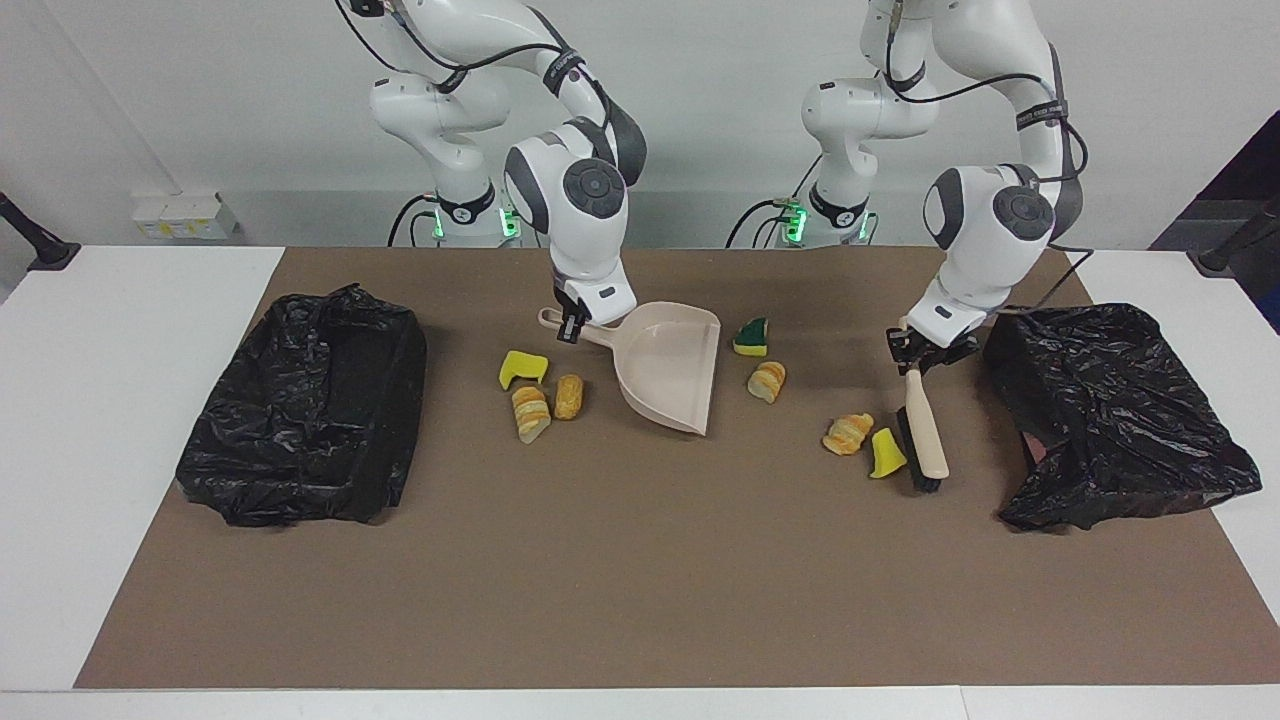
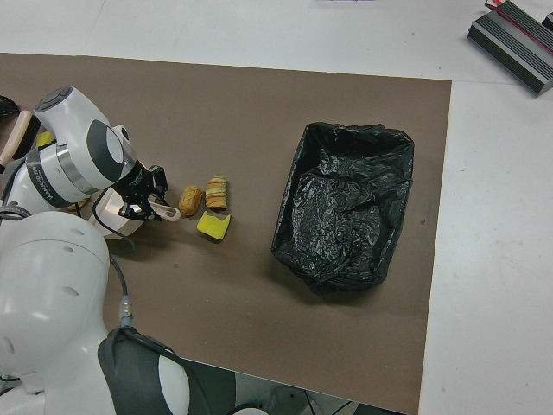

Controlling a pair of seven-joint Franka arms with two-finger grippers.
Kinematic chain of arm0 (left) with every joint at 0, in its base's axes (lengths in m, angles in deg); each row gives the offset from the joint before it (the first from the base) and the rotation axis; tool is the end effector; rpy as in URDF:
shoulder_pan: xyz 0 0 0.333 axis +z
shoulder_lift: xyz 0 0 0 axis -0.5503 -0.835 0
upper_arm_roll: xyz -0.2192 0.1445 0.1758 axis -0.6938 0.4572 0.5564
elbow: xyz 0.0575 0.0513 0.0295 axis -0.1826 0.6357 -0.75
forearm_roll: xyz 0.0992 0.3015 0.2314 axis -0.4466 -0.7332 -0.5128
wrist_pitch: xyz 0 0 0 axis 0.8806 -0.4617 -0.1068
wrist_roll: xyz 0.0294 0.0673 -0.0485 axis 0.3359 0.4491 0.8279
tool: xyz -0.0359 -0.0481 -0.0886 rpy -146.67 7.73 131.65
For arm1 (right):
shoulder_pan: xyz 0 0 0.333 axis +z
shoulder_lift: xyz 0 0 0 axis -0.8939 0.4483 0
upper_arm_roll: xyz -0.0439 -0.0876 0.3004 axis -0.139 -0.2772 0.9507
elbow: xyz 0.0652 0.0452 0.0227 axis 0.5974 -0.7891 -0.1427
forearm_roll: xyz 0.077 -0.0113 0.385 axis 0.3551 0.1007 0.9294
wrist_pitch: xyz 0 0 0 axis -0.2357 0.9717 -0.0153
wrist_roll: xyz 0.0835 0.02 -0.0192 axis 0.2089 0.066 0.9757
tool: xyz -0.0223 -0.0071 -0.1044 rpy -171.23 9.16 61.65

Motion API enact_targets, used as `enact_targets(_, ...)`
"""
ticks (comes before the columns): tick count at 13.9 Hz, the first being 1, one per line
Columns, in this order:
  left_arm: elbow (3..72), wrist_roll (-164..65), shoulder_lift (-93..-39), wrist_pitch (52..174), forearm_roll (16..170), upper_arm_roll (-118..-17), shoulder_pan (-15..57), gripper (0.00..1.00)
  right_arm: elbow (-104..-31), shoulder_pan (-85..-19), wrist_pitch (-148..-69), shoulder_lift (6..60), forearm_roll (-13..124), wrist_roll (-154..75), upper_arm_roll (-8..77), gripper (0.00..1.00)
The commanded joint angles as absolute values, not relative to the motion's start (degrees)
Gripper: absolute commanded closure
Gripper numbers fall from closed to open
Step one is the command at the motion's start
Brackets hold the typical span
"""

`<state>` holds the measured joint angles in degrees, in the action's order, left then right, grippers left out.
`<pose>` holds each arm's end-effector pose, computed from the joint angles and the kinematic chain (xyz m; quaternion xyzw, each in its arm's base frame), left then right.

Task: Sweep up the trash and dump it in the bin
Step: 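Carry the dustpan toward the pile while the left gripper grabs the brush, then sweep the bread and sponges into the dustpan with the left gripper's brush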

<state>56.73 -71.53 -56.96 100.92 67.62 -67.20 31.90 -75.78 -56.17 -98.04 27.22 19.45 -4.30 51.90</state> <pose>0.5165 -0.0374 0.3561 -0.9952 0.0942 0.0275 0.0020 0.4851 0.2833 0.3859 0.7759 0.6201 -0.1159 0.0007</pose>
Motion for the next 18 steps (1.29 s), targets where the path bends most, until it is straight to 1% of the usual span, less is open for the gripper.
enact_targets(1,56.06,-73.23,-57.08,99.92,66.53,-68.2,30.76,1.0,-79.65,-55.63,-100.93,24.84,19.67,-3.64,52.19,1.0)
enact_targets(4,57.29,-72.8,-55.93,97.29,66.53,-68.29,27.24,1.0,-81.76,-55.54,-102.77,24.31,19.67,-4.6,52.27,1.0)
enact_targets(6,59.83,-71.31,-54.09,96.75,66.53,-68.29,24.87,1.0,-83.34,-54.84,-104.87,24.4,19.58,-6.71,52.45,1.0)
enact_targets(8,62.56,-65.79,-52.25,96.84,66.62,-68.46,23.73,1.0,-83.96,-54.66,-105.68,24.48,19.58,-7.6,52.45,1.0)
enact_targets(11,63.62,-57.0,-51.18,96.05,66.97,-68.64,19.6,1.0,-84.14,-54.75,-105.59,24.48,19.5,-7.51,52.45,1.0)
enact_targets(12,63.63,-54.63,-50.57,93.96,67.06,-68.55,17.93,1.0,-84.14,-54.75,-105.5,24.4,19.5,-7.6,52.45,1.0)
enact_targets(14,64.41,-53.29,-49.43,89.99,67.15,-68.55,17.74,1.0,-84.14,-54.75,-105.5,24.4,19.5,-7.6,52.45,1.0)
enact_targets(18,69.94,-48.1,-45.3,89.54,67.15,-68.64,15.81,1.0,-84.14,-54.75,-105.33,24.4,19.5,-7.6,52.45,1.0)
